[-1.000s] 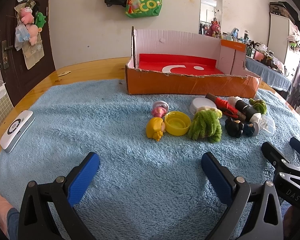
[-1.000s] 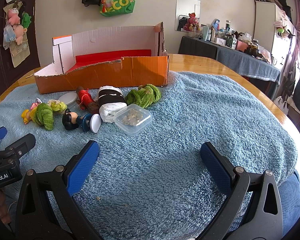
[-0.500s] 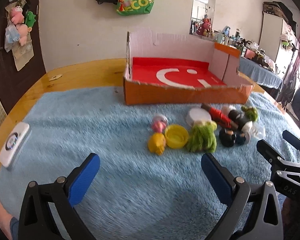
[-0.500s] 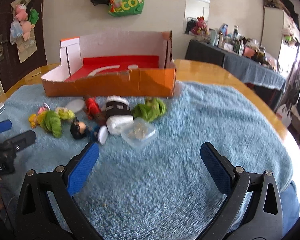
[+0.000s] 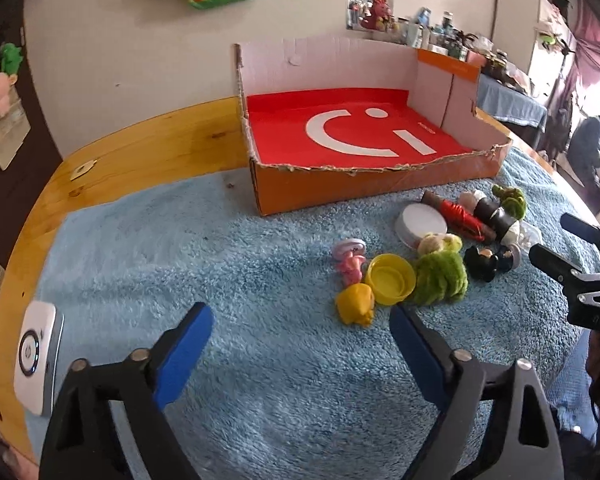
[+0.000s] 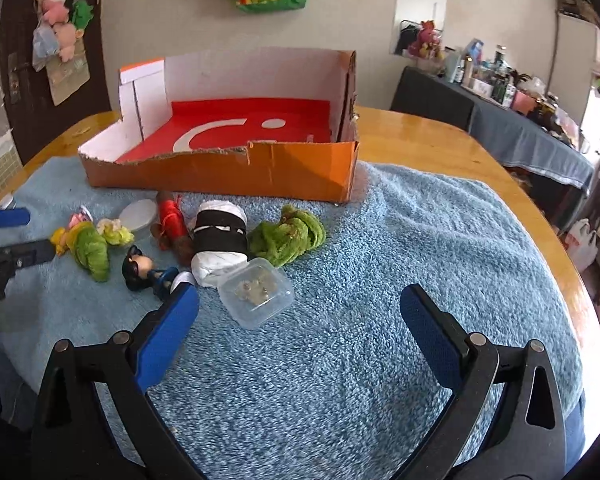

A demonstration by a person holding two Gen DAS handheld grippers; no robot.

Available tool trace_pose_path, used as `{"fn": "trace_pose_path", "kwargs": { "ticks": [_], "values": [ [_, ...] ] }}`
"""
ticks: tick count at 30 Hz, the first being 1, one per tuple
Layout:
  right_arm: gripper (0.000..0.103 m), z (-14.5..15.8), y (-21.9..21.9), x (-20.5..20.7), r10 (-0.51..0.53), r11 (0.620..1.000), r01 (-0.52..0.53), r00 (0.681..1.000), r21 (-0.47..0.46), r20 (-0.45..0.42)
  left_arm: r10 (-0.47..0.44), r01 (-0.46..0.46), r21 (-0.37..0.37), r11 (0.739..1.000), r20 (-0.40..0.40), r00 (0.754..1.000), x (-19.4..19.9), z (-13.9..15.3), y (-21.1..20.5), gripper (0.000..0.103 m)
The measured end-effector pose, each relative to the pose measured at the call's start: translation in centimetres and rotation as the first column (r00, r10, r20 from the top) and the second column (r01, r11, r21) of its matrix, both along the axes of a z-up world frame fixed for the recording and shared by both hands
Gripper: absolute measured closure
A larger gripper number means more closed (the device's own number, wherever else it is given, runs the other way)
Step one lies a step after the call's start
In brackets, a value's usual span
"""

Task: Organize objects
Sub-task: 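Move both grippers toward the toys while the right gripper approaches the clear plastic box, then grasp the yellow-haired doll with the left gripper while the right gripper grasps the clear box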

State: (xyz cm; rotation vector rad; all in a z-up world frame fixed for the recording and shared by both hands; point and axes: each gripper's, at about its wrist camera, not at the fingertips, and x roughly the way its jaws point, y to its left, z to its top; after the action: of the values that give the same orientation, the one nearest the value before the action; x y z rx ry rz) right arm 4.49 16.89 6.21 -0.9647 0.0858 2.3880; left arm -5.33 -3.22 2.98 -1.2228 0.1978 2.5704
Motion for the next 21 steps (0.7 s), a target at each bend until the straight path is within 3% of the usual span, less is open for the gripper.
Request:
{"fn": "trace_pose_path", "kwargs": {
  "ticks": [5,12,16,21],
  "values": [
    [0.011,-0.5,0.3,-0.4,0.031,0.999,-0.032,0.998,0.016,0.046,-0.076,0.077,-0.012,0.997,0.018,0.997,-0.8,-0.4,0.4,0.020],
    [0.028,-0.8,1.2,-0.6,0.070,0.997,-0.069,0.997,-0.045,0.032,-0.168,0.167,0.018,0.986,0.037,0.985,-1.5,-0.7,1.4,0.031],
    [0.037,-1.0,1.1,-0.8,0.097,0.994,-0.095,0.995,-0.049,0.027,-0.239,0.238,0.043,0.970,0.044,0.970,-1.6,-0.9,2.0,0.047],
    [0.055,-1.0,0.7,-0.9,0.121,0.992,-0.121,0.993,-0.048,0.011,-0.226,0.224,0.053,0.973,0.034,0.974,-1.7,-0.9,2.0,0.061]
  ]
}}
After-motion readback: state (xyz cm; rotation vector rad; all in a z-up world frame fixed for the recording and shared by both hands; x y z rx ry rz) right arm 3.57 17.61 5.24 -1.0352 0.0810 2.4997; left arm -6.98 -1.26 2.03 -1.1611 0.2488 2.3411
